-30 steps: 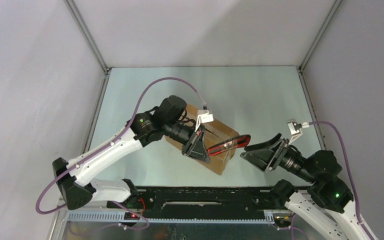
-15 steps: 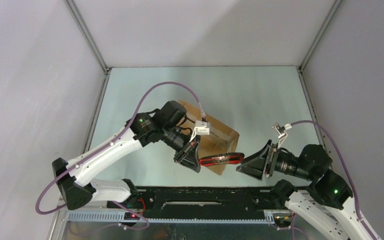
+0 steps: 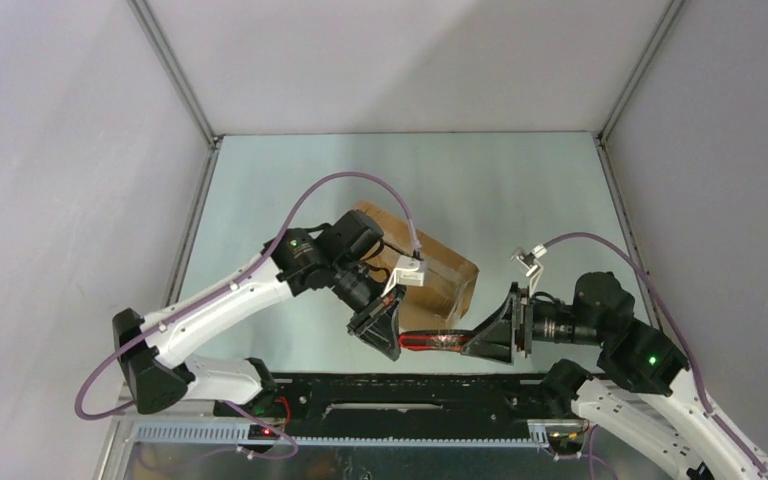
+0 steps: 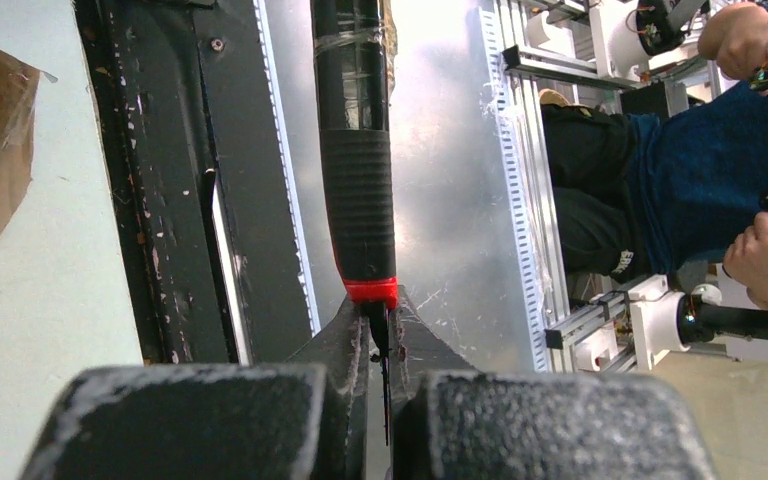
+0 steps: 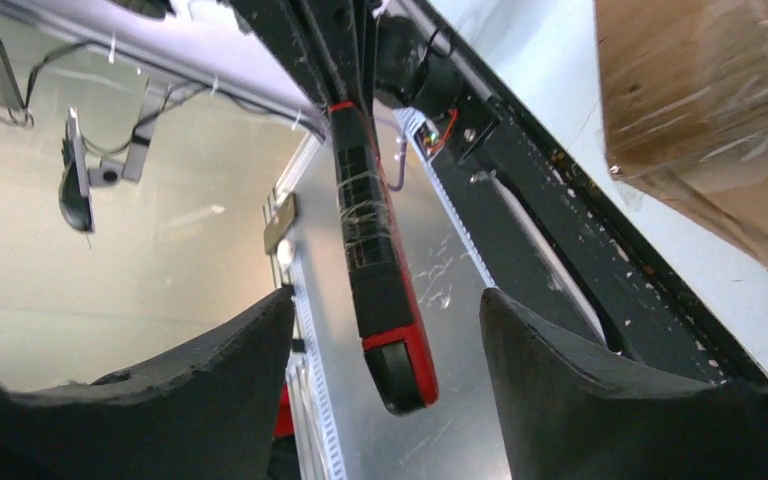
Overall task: Unpack the express box
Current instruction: Adjust the knife.
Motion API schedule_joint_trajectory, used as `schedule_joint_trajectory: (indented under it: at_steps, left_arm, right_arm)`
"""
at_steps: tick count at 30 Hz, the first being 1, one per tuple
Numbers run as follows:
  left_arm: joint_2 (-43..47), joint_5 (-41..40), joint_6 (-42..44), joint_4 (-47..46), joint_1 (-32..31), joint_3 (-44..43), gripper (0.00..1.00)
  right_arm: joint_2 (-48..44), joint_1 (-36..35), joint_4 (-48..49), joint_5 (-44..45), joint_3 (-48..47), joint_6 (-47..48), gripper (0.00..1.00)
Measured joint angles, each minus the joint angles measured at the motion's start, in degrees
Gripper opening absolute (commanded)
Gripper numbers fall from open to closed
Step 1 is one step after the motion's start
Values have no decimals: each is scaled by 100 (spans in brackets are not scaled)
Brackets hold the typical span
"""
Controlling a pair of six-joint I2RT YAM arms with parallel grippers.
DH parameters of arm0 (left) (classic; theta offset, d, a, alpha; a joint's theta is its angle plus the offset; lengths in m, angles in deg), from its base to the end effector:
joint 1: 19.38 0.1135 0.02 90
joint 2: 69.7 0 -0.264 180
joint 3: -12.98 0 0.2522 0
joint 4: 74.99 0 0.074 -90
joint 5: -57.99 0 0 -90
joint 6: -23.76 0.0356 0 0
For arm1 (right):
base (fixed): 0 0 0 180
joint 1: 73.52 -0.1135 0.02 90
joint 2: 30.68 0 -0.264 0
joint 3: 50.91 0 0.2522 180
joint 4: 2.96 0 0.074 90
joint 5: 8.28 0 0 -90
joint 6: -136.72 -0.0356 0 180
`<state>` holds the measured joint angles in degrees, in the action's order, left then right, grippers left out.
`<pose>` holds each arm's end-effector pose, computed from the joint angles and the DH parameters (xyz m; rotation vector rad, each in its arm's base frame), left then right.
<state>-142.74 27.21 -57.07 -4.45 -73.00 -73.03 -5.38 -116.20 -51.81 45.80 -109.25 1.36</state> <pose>0.1167 -0.2099 0.3448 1.6879 1.9569 -1.6218 0.0532 0.0775 0.3358 -0.4599 2.0862 1.5739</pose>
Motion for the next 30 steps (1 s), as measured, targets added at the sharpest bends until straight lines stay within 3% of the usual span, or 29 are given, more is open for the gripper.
schedule_joint_trajectory:
  at_steps: [8,17,20,21,23,26,28,30]
  left_arm:
    - [-162,68,240,168,-11,-157,0]
    - [-240,122,398,297,-76,-214,0]
    - [-249,140,442,330,-103,-214,0]
    - [-251,140,439,341,-107,-214,0]
    - [-260,149,385,385,-101,-214,3]
    - [-254,103,177,317,-109,-214,34]
    - [-219,-105,-22,20,-109,-214,72]
    - [-109,-435,-323,-372,-76,-199,86]
  right_arm:
    - [262,-726,55,-37,0,151,55]
    - [560,-887,240,-42,0,214,35]
    - [647,-911,302,-70,0,238,20]
    - [671,-925,310,-92,0,247,4]
    - [680,-957,352,-118,-4,315,0]
    - [658,-977,308,-83,-9,378,0]
    - [588,-975,236,92,-9,341,0]
    - [426,-929,46,380,-9,308,0]
